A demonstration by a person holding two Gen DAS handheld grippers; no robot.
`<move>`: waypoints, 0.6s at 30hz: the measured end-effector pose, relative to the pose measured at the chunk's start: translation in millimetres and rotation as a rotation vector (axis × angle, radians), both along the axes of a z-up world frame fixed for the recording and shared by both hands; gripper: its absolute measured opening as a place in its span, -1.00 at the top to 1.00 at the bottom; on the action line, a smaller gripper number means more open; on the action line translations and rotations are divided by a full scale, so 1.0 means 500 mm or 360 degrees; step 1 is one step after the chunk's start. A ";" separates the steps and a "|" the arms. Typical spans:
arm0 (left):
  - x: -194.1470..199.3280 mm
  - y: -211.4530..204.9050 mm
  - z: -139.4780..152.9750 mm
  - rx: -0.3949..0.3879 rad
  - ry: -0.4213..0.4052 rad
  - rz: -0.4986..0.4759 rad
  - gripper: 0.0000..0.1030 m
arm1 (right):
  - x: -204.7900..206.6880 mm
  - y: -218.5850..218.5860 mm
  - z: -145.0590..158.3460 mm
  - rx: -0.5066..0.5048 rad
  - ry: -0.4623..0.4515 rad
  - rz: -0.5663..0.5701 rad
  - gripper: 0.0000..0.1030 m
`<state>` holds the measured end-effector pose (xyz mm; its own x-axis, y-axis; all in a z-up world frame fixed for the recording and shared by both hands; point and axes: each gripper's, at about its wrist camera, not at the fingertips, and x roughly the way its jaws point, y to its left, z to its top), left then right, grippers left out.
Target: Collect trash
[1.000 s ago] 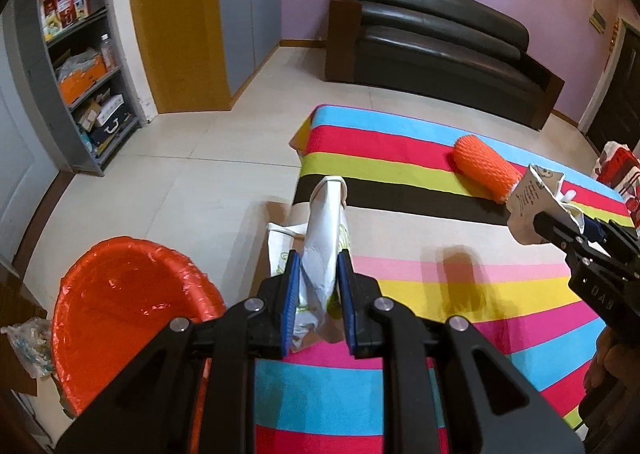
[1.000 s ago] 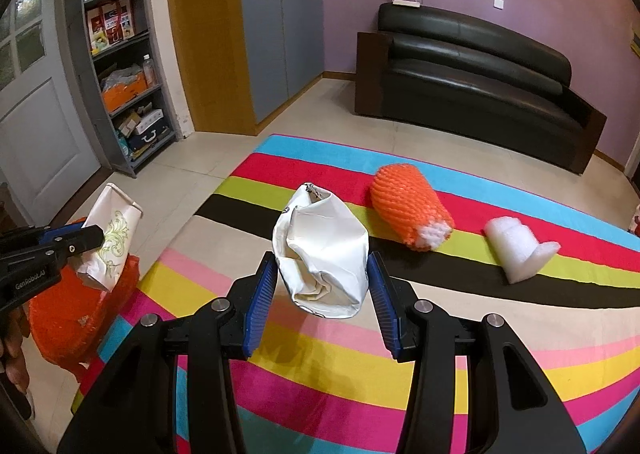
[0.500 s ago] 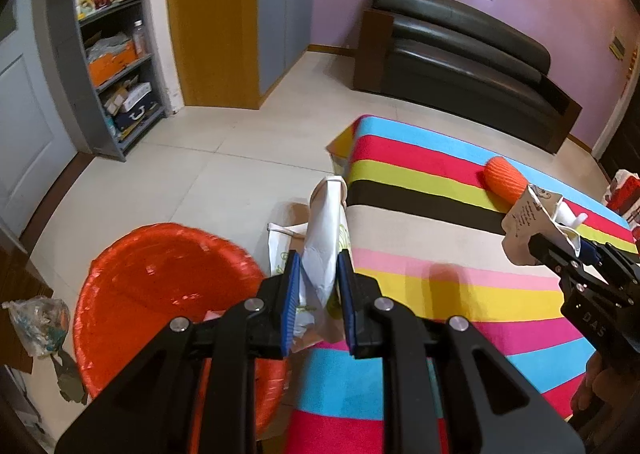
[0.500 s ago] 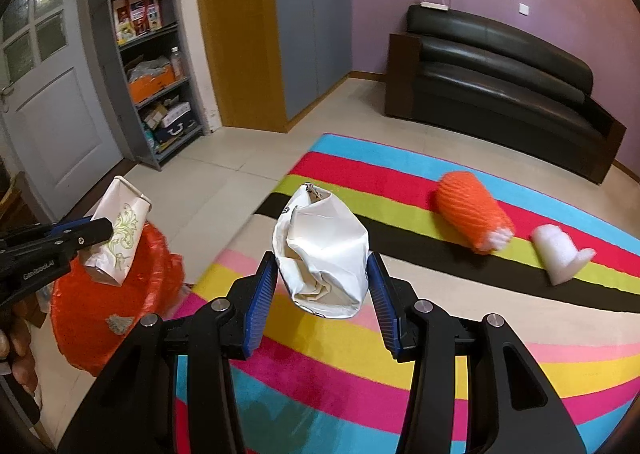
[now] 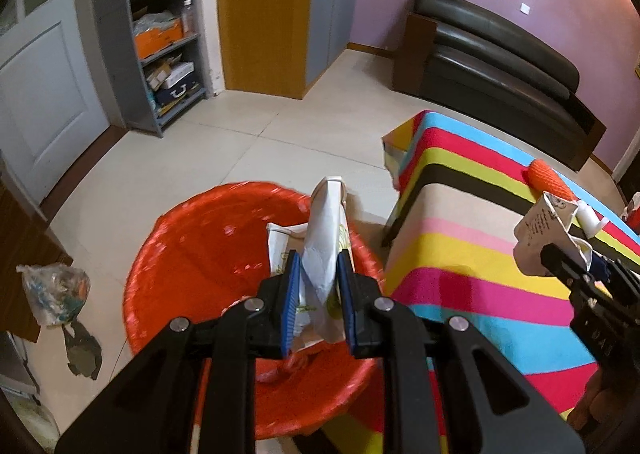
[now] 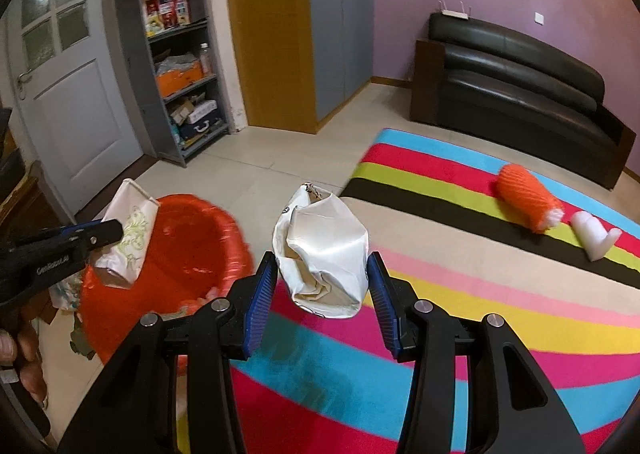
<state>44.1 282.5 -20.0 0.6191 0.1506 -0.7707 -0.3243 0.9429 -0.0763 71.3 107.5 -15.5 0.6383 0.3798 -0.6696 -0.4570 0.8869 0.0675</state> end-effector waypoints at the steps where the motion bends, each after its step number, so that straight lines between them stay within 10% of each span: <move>1: -0.010 0.011 -0.001 -0.0006 -0.0003 0.0013 0.63 | -0.012 0.014 0.000 0.0002 -0.0010 0.0008 0.13; 18: -0.118 0.151 -0.014 0.0004 -0.0121 0.0251 0.63 | -0.120 0.210 -0.005 0.0012 -0.0105 0.0181 0.13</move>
<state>-14.9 357.9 -27.1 0.6443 0.2521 -0.7220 -0.4615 0.8810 -0.1043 11.2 212.6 -17.9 0.6333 0.4572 -0.6244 -0.5582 0.8287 0.0407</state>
